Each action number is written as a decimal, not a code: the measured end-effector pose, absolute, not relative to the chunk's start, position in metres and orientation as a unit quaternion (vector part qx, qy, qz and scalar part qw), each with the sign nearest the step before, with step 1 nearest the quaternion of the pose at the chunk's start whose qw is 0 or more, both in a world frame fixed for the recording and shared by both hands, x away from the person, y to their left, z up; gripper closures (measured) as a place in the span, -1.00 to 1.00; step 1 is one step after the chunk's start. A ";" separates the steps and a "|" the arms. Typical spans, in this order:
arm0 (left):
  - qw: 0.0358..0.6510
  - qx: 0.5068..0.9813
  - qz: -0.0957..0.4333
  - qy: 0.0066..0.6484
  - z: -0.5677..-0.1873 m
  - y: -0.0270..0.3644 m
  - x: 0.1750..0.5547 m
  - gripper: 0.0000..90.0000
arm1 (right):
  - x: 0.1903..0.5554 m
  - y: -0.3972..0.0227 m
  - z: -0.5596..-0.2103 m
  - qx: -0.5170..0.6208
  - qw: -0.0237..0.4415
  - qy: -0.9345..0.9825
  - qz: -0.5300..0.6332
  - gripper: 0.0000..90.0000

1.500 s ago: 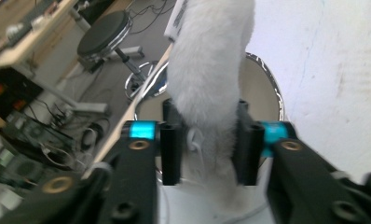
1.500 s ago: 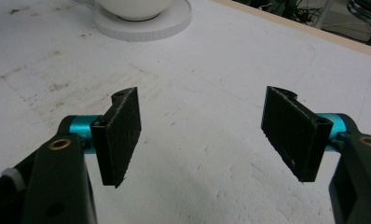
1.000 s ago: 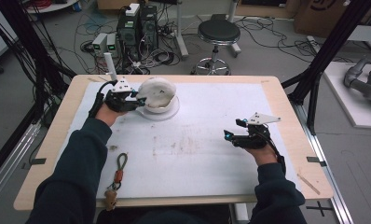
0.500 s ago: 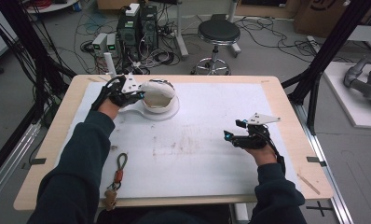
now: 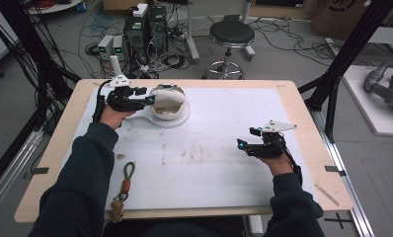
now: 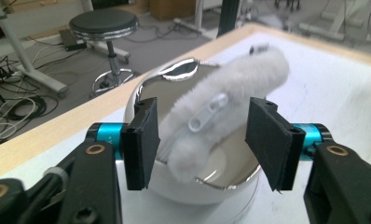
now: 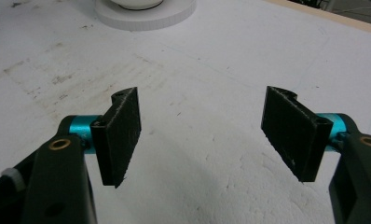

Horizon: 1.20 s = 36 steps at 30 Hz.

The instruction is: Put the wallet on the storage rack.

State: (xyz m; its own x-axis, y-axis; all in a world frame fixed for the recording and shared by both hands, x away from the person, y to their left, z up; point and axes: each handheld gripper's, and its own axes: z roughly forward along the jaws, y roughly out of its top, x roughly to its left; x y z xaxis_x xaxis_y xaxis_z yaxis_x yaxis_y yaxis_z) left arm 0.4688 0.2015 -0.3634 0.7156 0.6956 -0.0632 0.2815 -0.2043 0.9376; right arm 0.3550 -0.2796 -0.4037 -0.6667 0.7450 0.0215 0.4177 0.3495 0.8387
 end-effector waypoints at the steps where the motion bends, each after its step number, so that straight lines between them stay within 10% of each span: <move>1: 0.548 0.744 0.187 0.333 -0.364 0.201 0.470 0.02 | 0.355 -0.279 -0.404 0.363 0.186 0.800 0.440 -0.36; 10: 0.470 0.773 0.195 0.379 -0.380 0.188 0.473 0.05 | 0.356 -0.281 -0.404 0.365 0.185 0.799 0.440 -0.36; 24: 0.591 0.687 0.202 0.372 -0.375 0.221 0.402 -0.59 | 0.357 -0.293 -0.401 0.384 0.229 0.795 0.411 -0.43; 36: 0.549 0.696 0.258 0.385 -0.395 0.244 0.354 -0.60 | 0.357 -0.301 -0.402 0.406 0.229 0.786 0.405 -0.46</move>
State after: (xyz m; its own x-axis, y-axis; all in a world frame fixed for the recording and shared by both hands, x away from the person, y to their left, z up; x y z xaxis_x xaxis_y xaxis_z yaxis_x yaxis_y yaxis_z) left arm 0.3536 0.2444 -0.3951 0.5714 0.8182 -0.0637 0.2529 -0.1016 0.9622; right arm 0.3575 -0.3010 -0.4022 -0.5649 0.8246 -0.0309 0.4532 0.3413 0.8235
